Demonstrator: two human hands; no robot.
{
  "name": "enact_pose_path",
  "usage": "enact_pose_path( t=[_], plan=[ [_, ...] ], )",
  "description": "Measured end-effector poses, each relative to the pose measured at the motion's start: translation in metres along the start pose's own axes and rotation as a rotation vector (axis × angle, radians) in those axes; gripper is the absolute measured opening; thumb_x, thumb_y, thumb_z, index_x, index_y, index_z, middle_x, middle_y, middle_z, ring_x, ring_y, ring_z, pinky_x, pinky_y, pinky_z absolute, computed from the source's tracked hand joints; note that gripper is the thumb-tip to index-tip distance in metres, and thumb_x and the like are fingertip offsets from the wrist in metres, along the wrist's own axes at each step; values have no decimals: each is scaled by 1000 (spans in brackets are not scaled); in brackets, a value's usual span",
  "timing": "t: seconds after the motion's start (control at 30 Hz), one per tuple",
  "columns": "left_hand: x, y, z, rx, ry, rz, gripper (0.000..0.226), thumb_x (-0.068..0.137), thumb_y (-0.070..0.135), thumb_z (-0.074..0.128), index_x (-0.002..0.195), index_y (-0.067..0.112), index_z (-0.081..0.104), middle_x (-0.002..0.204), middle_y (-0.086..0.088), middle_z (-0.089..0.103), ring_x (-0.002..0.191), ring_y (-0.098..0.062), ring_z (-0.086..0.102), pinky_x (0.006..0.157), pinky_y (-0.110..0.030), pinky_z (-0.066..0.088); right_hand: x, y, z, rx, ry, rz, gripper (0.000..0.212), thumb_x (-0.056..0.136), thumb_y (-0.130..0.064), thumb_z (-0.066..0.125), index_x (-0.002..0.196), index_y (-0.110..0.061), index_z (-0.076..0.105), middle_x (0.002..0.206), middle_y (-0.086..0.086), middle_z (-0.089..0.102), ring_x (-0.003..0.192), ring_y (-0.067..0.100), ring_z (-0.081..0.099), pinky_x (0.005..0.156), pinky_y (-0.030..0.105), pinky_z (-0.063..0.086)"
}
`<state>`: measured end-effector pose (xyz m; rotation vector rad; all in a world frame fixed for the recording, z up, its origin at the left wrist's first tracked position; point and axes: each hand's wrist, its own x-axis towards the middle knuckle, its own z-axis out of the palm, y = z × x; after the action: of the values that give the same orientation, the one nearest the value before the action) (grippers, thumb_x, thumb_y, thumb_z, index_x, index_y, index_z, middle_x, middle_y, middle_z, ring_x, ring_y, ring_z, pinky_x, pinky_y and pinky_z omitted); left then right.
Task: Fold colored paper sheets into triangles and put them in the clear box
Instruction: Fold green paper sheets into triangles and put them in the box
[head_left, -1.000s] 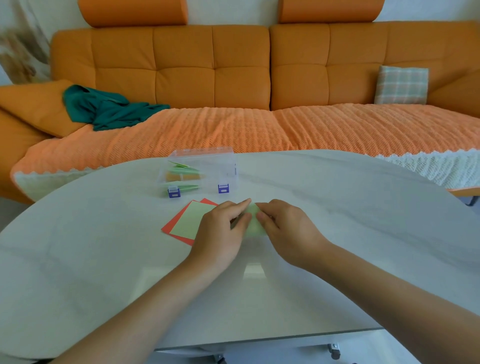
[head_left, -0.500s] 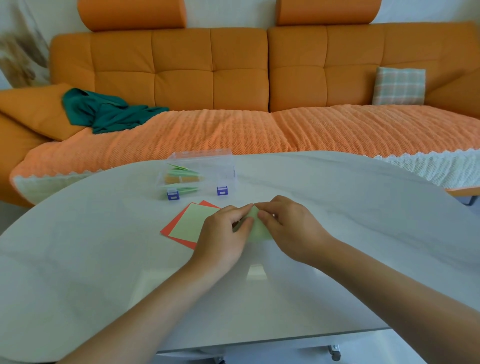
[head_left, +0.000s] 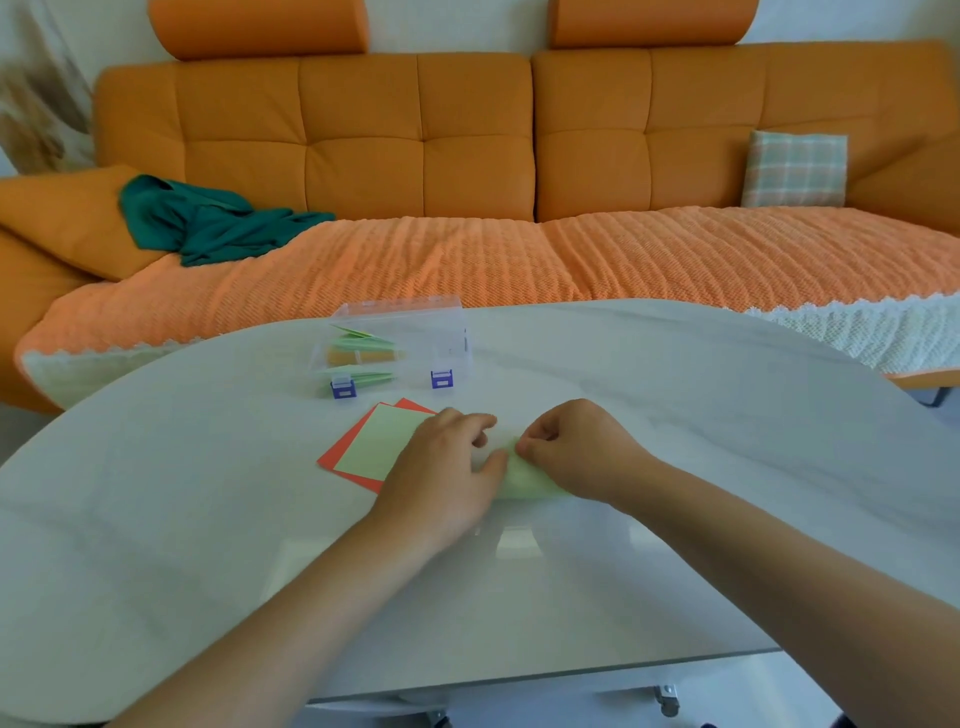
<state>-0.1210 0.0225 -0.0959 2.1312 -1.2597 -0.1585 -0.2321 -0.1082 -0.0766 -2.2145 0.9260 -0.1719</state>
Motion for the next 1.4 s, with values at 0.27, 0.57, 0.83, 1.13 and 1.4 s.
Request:
enact_pose_path(
  t=[0.27, 0.57, 0.83, 1.13, 1.4],
  plan=[
    [-1, -10, -7, 80, -203, 286, 24, 96, 27, 51, 106, 22, 72, 106, 12, 60, 105, -5, 50, 93, -28, 44, 3, -3, 10, -250, 43, -14, 23, 89, -29, 57, 72, -20, 69, 68, -5, 65, 71, 20, 62, 61, 26, 45],
    [-4, -5, -9, 156, -253, 288, 44, 86, 41, 41, 114, 25, 72, 113, 15, 61, 110, -6, 48, 96, -28, 43, -2, -1, 6, -539, 191, -214, 20, 87, -42, 56, 98, -31, 69, 96, -13, 68, 89, 10, 63, 88, 30, 41],
    [-8, -2, -13, 231, -247, 354, 48, 84, 46, 39, 113, 29, 72, 107, 13, 63, 100, -10, 48, 88, -31, 45, -5, 7, 0, -557, 61, -348, 25, 95, -34, 51, 93, -37, 76, 91, -8, 63, 85, 16, 58, 74, 31, 42],
    [-29, 4, -18, 378, -266, 490, 55, 85, 51, 37, 114, 23, 73, 110, 9, 61, 105, -11, 45, 91, -29, 41, -5, 8, 4, -533, 91, -281, 24, 88, -24, 50, 81, -26, 74, 91, -5, 66, 84, 20, 59, 69, 30, 39],
    [-50, 4, -13, 260, -280, 379, 51, 89, 44, 39, 124, 18, 65, 120, 9, 55, 111, -7, 44, 96, -32, 45, -10, 6, 3, -535, 92, -282, 22, 91, -29, 52, 80, -26, 71, 93, -7, 64, 84, 17, 58, 73, 30, 36]
  ],
)
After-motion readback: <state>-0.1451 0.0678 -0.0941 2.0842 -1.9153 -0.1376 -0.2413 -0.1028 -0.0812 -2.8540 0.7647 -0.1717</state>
